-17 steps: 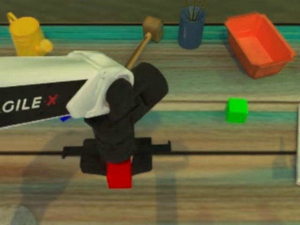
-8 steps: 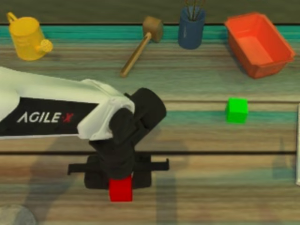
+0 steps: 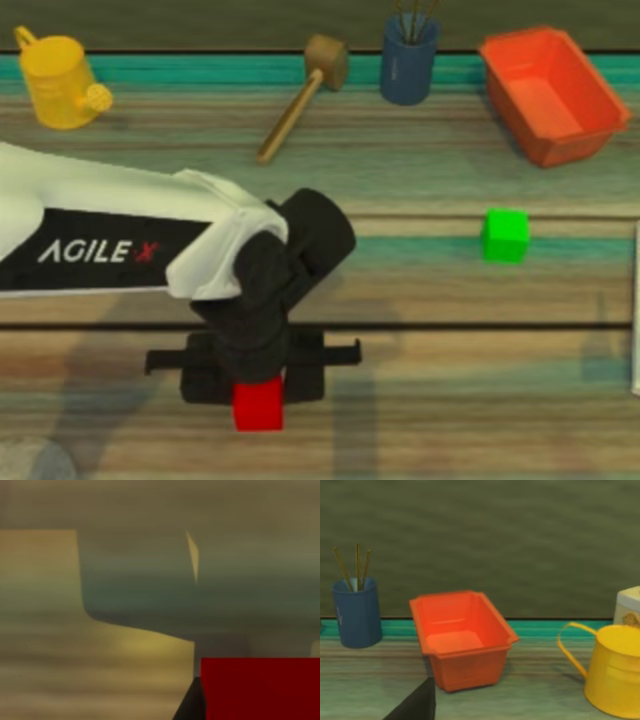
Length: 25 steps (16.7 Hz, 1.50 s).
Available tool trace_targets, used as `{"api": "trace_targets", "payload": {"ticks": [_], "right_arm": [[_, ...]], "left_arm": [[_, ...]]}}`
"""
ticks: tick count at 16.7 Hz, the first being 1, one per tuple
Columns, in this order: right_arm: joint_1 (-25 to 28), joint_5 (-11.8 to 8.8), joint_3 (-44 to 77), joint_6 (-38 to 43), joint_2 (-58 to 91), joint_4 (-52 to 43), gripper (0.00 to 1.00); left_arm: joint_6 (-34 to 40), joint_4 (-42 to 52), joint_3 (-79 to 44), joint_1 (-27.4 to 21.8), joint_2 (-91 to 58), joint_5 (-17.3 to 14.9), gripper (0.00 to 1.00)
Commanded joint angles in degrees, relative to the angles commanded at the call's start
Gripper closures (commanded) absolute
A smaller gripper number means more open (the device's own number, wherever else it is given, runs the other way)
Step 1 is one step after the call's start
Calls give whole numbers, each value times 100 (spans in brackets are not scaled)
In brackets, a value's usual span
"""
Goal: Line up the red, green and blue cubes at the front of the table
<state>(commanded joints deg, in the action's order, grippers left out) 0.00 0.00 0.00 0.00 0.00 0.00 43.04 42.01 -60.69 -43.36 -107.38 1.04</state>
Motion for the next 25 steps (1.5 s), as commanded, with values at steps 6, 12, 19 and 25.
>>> {"api": "trace_targets", "payload": {"ticks": [6, 12, 19, 25], "right_arm": [[0, 0, 0, 0, 0, 0, 0], [0, 0, 0, 0, 0, 0, 0], [0, 0, 0, 0, 0, 0, 0], [0, 0, 0, 0, 0, 0, 0]], "left_arm": [[0, 0, 0, 0, 0, 0, 2], [0, 0, 0, 0, 0, 0, 0], [47, 440, -283, 41, 183, 3, 0], [45, 1560, -871, 87, 691, 4, 0]]}}
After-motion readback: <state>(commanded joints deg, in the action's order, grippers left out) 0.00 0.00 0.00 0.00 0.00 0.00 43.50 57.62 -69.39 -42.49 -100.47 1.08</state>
